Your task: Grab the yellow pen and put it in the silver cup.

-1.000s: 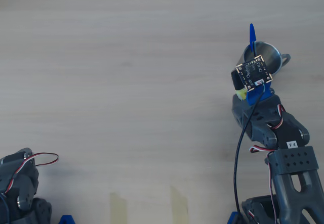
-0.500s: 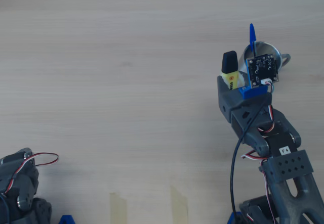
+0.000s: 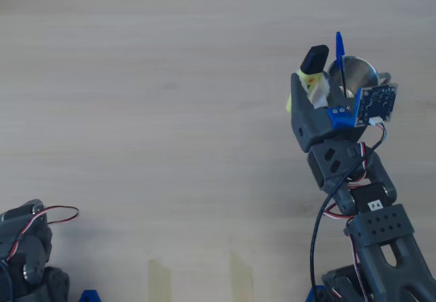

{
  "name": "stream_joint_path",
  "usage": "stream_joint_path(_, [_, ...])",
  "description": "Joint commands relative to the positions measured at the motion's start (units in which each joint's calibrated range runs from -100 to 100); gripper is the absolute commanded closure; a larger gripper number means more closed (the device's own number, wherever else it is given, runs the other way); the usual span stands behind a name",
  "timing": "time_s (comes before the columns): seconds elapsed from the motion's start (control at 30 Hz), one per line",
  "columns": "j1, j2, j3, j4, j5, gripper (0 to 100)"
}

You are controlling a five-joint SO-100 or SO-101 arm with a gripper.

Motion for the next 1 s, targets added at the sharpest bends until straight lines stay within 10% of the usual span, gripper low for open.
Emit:
stream_joint_path(0.0, [1.7, -1.7, -0.5, -4.7, 0.3, 87])
stream_joint_path(0.97, [15.5, -4.7, 9.0, -31.9, 0.4, 87])
